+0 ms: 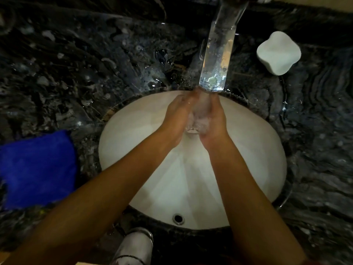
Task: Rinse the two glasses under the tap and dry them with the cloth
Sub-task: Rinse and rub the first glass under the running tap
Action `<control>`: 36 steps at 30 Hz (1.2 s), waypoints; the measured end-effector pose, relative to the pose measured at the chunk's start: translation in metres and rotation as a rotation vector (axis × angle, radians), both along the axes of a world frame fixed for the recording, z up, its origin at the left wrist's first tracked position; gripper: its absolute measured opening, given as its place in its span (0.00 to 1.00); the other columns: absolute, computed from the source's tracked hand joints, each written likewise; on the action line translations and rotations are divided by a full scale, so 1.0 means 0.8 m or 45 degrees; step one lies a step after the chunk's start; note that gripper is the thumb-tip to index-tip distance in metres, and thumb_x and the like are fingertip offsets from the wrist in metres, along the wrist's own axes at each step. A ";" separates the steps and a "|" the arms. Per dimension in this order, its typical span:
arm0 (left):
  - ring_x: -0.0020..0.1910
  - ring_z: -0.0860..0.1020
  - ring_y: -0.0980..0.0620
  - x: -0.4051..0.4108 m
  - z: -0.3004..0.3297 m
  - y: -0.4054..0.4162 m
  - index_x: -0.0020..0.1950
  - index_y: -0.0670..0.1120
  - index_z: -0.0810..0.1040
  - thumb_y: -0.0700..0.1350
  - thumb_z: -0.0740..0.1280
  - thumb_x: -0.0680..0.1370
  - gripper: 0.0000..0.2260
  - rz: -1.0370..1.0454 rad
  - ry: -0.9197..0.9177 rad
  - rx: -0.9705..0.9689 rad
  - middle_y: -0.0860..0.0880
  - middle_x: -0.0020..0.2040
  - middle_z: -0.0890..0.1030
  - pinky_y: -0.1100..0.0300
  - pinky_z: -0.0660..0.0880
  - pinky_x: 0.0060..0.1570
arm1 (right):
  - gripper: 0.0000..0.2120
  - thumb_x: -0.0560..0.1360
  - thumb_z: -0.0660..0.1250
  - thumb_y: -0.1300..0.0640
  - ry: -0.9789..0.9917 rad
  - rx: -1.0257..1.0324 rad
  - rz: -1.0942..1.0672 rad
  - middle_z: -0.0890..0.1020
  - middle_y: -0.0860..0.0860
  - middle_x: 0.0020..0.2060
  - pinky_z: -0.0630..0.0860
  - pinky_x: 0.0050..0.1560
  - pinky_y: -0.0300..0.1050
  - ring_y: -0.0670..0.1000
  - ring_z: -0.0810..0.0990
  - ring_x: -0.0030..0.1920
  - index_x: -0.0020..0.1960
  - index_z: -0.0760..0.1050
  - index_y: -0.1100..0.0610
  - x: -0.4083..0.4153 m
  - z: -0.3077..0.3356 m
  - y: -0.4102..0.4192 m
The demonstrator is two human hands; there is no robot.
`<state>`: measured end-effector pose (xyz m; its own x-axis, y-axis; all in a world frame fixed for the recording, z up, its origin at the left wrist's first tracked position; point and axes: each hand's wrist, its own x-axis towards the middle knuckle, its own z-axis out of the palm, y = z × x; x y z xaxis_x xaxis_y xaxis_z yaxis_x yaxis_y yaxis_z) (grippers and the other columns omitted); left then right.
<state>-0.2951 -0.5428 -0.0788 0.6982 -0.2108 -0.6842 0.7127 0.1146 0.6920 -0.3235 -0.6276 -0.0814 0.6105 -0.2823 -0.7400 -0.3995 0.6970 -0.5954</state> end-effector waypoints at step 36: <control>0.53 0.85 0.37 -0.008 0.004 -0.013 0.54 0.40 0.84 0.46 0.60 0.85 0.15 0.238 -0.103 0.197 0.38 0.51 0.87 0.41 0.81 0.59 | 0.36 0.71 0.51 0.20 0.220 -0.542 0.259 0.89 0.46 0.48 0.82 0.52 0.48 0.46 0.88 0.49 0.52 0.84 0.45 -0.020 0.017 0.013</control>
